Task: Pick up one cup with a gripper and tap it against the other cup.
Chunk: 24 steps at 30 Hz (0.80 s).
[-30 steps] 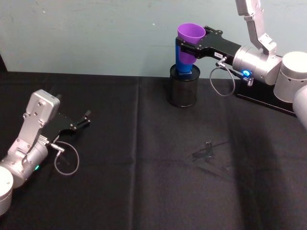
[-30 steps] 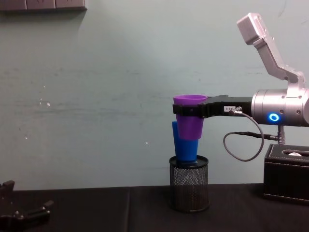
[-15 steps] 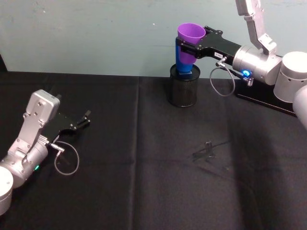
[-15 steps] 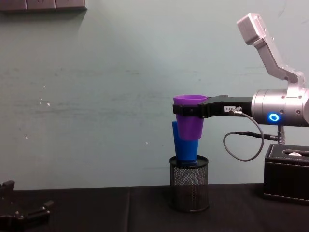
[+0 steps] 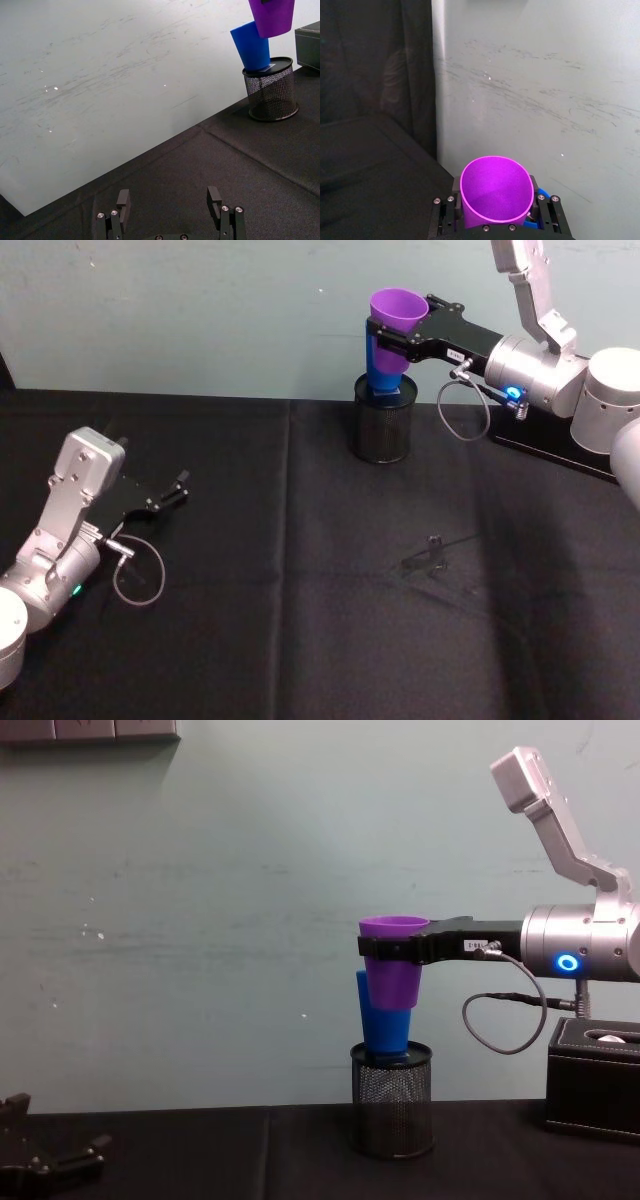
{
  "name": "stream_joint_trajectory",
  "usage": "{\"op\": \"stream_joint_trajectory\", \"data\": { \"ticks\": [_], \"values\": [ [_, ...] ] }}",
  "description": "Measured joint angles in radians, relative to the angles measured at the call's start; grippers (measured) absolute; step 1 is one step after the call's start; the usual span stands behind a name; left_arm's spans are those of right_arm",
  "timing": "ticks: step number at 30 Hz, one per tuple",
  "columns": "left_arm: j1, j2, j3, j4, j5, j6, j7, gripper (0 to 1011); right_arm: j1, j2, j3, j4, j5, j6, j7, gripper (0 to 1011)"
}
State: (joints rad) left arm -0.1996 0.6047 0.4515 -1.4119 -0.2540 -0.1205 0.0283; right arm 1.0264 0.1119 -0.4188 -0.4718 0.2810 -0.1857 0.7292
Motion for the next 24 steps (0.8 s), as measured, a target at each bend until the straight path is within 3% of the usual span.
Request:
{"op": "stream_joint_trajectory", "data": {
  "ticks": [24],
  "values": [
    [0.000,0.000,0.000,0.000,0.000,0.000,0.000,1005,0.000,0.000,0.000,0.000,0.000,0.000,0.000,735]
  ]
}}
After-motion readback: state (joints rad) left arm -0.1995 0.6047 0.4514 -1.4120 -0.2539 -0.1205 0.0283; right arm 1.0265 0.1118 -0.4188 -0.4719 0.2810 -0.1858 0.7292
